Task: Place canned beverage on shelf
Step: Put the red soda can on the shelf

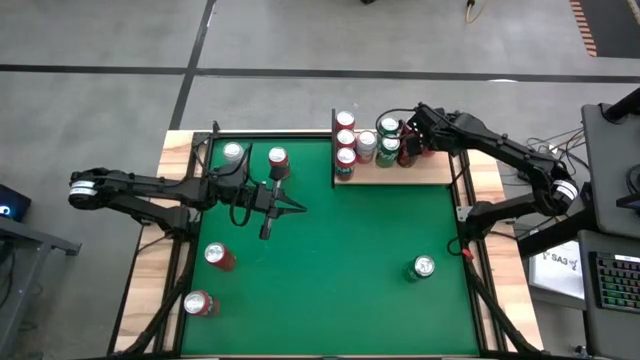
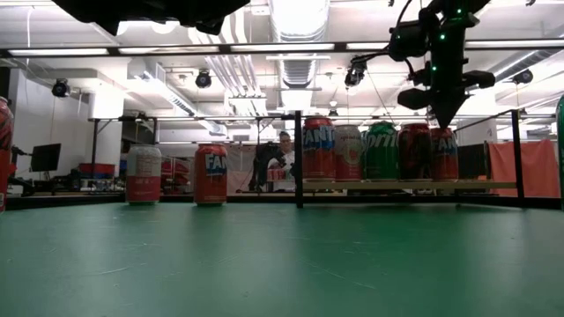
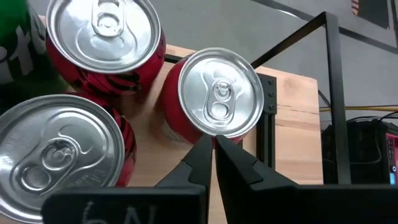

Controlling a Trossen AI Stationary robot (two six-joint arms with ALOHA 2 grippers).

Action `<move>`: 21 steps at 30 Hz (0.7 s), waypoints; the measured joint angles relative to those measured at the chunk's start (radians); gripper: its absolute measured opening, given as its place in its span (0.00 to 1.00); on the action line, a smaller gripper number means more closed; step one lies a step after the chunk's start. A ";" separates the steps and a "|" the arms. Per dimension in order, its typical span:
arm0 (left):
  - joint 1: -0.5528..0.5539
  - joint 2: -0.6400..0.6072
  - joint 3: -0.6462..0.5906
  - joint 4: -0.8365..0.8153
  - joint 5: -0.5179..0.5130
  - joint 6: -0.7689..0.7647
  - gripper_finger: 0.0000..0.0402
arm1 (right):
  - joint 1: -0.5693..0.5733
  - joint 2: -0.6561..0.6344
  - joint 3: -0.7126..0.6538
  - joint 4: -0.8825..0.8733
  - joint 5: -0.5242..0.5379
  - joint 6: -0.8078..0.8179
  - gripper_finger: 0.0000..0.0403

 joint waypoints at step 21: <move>0.000 0.000 0.000 0.000 0.000 0.000 0.00 | 0.007 0.004 -0.023 0.169 0.028 -0.035 0.03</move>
